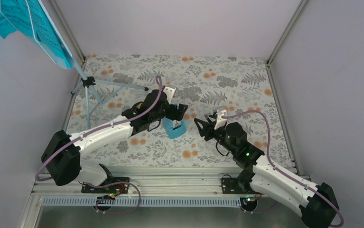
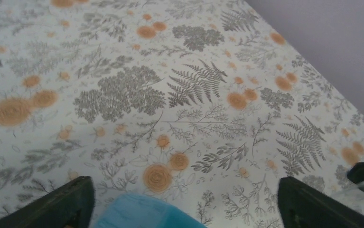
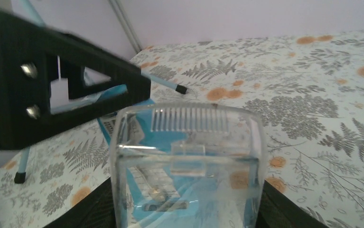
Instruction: Pack up the instrument practice props
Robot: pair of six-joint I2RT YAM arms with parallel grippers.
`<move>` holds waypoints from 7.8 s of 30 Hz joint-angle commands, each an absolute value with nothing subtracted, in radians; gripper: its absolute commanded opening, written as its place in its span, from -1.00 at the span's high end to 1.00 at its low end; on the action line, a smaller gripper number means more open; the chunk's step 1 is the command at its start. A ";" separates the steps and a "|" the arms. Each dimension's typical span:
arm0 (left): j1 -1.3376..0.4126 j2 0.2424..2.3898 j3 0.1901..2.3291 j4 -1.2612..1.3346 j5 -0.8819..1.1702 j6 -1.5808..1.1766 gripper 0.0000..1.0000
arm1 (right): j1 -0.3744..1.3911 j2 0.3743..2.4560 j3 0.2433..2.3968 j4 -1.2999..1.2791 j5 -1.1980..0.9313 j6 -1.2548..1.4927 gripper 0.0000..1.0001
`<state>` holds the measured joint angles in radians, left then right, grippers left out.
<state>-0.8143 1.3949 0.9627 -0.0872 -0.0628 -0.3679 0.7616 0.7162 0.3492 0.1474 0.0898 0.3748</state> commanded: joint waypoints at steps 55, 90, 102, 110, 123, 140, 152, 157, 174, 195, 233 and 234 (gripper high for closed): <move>-0.360 1.135 0.974 -0.130 0.228 -0.034 -0.92 | 1.063 1.420 0.430 0.828 0.464 0.077 0.10; -0.360 1.149 0.976 -0.133 0.252 -0.032 -0.89 | 1.068 1.404 0.463 0.785 0.452 0.135 0.10; -0.360 1.148 0.977 -0.134 0.253 -0.033 -0.89 | 1.068 1.455 0.462 0.808 0.449 0.149 0.10; -0.360 1.150 0.977 -0.135 0.259 -0.031 -0.89 | 1.068 1.483 0.463 0.808 0.447 0.149 0.10; -0.362 1.161 0.979 -0.136 0.277 -0.031 -0.88 | 1.068 1.501 0.470 0.796 0.449 0.144 -0.07; -0.376 1.174 0.983 -0.142 0.287 -0.022 -0.88 | 1.066 1.522 0.587 0.607 0.497 0.144 -0.36; -0.391 1.166 0.979 -0.131 0.327 0.002 -0.92 | 1.065 1.390 0.568 0.503 0.475 0.124 -0.99; -0.393 1.167 0.990 -0.150 0.317 0.015 -1.00 | 1.063 1.202 0.510 0.356 0.452 0.121 -0.99; -0.658 1.350 1.068 -0.364 0.324 0.172 -0.95 | 0.530 0.850 0.482 0.089 0.139 0.326 -0.99; -0.660 1.384 1.069 -0.382 0.287 0.169 -0.25 | 0.503 0.830 0.434 0.110 0.096 0.387 -0.99; -0.701 1.420 1.073 -0.147 -0.140 -0.325 0.30 | 0.500 0.823 0.361 0.177 -0.017 0.351 -0.99; -0.709 1.426 1.074 -0.142 -0.156 -0.342 0.29 | 0.499 0.826 0.348 0.200 -0.043 0.354 -0.99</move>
<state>-0.6838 1.4124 1.0515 -0.2634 -0.0448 -0.2008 0.5079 0.8185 0.3916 0.1287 0.0402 0.3637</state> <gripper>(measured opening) 0.462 0.996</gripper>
